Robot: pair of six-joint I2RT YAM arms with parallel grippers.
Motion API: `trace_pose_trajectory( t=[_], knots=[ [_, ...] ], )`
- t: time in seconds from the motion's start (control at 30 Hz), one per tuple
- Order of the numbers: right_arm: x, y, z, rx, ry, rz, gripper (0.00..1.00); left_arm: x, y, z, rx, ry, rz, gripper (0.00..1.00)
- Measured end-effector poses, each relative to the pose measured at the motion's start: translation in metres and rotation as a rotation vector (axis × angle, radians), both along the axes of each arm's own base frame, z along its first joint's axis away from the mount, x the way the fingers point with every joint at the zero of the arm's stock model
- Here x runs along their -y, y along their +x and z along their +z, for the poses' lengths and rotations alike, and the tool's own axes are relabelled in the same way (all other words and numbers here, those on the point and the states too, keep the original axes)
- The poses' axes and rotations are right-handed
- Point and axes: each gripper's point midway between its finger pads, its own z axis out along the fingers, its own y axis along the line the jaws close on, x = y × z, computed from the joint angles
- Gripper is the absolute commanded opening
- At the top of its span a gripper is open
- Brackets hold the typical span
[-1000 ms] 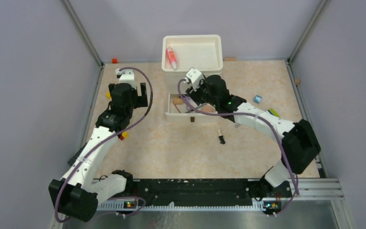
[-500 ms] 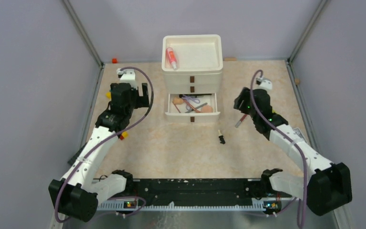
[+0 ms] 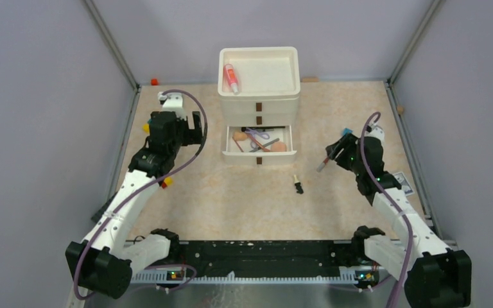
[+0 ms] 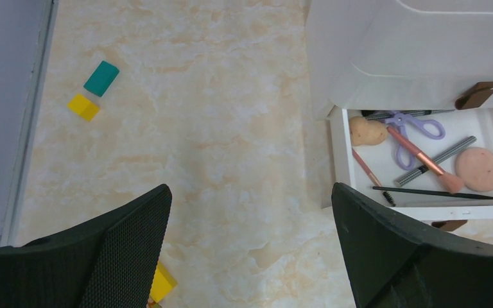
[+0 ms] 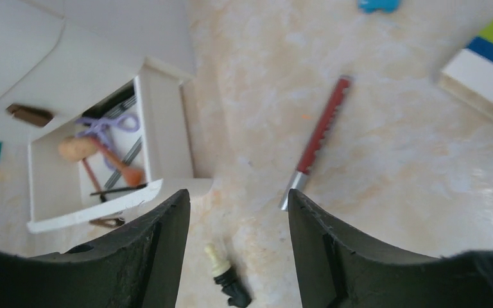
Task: Organize the makeup
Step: Close the drawer in the storage box.
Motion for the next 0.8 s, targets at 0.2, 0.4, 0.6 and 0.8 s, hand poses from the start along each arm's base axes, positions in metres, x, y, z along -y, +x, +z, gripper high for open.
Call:
trace_pose_trajectory(
  t=[0.2,0.4,0.6,0.8],
  knots=[
    [-0.079,-0.003,0.014,0.097,0.030,0.276,0.57,0.020,0.009,0.011,0.025,-0.113,-0.040,0.99],
    [-0.142,-0.019,0.013,0.180,0.104,0.458,0.55,0.038,0.045,0.044,0.089,-0.193,-0.052,0.99],
    [-0.181,-0.037,-0.010,0.148,0.145,0.566,0.53,0.057,0.095,0.082,0.199,-0.240,-0.082,0.90],
    [-0.192,-0.039,-0.010,0.157,0.169,0.586,0.53,0.075,0.143,0.080,0.212,-0.242,-0.111,0.80]
  ],
)
